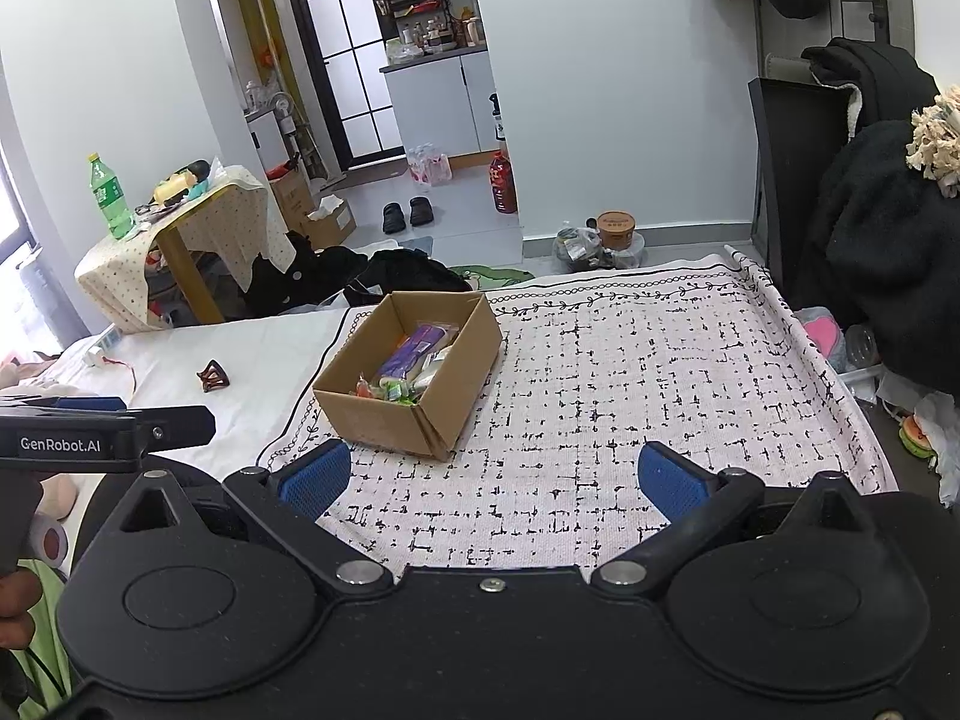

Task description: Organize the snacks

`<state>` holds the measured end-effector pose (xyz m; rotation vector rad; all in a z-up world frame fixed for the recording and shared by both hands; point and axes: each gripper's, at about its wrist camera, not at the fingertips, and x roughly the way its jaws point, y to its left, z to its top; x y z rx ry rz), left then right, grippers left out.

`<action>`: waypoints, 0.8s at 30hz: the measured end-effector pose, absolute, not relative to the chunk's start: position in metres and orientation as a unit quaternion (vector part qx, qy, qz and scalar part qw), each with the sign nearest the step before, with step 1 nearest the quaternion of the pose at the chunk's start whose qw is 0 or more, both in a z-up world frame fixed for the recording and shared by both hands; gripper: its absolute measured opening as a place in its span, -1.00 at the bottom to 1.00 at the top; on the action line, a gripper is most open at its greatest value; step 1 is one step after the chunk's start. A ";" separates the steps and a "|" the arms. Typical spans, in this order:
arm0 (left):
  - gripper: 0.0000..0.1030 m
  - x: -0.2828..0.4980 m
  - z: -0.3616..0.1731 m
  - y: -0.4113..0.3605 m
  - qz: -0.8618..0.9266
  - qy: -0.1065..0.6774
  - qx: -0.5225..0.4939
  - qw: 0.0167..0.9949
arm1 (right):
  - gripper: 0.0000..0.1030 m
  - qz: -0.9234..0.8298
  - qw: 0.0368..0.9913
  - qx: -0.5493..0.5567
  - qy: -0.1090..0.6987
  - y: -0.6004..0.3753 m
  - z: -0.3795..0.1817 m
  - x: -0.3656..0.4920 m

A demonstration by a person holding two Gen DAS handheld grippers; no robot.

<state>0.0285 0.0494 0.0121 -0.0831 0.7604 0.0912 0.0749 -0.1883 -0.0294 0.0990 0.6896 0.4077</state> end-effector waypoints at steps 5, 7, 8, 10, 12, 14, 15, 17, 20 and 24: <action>1.00 0.028 0.011 0.049 0.045 0.370 -0.042 0.927 | 1.00 0.201 0.919 0.051 0.336 -0.188 -0.029 0.074; 1.00 0.028 0.011 0.049 0.046 0.371 -0.041 0.927 | 1.00 0.201 0.919 0.050 0.337 -0.187 -0.029 0.074; 1.00 0.028 0.011 0.049 0.046 0.371 -0.042 0.927 | 1.00 0.201 0.919 0.050 0.336 -0.187 -0.029 0.074; 1.00 0.028 0.011 0.048 0.045 0.372 -0.042 0.926 | 1.00 0.200 0.918 0.050 0.337 -0.187 -0.029 0.075; 1.00 0.028 0.011 0.048 0.045 0.373 -0.043 0.926 | 1.00 0.199 0.918 0.050 0.338 -0.188 -0.029 0.075; 1.00 0.028 0.011 0.048 0.045 0.373 -0.044 0.926 | 1.00 0.199 0.918 0.050 0.338 -0.188 -0.029 0.075; 1.00 0.029 0.011 0.048 0.045 0.373 -0.044 0.926 | 1.00 0.199 0.918 0.050 0.338 -0.188 -0.030 0.075; 1.00 0.029 0.011 0.048 0.045 0.374 -0.043 0.925 | 1.00 0.199 0.918 0.050 0.339 -0.189 -0.030 0.075; 1.00 0.030 0.011 0.047 0.044 0.375 -0.044 0.925 | 1.00 0.198 0.918 0.050 0.339 -0.189 -0.030 0.075; 1.00 0.033 0.009 0.046 0.044 0.374 -0.041 0.925 | 1.00 0.197 0.918 0.049 0.340 -0.190 -0.030 0.075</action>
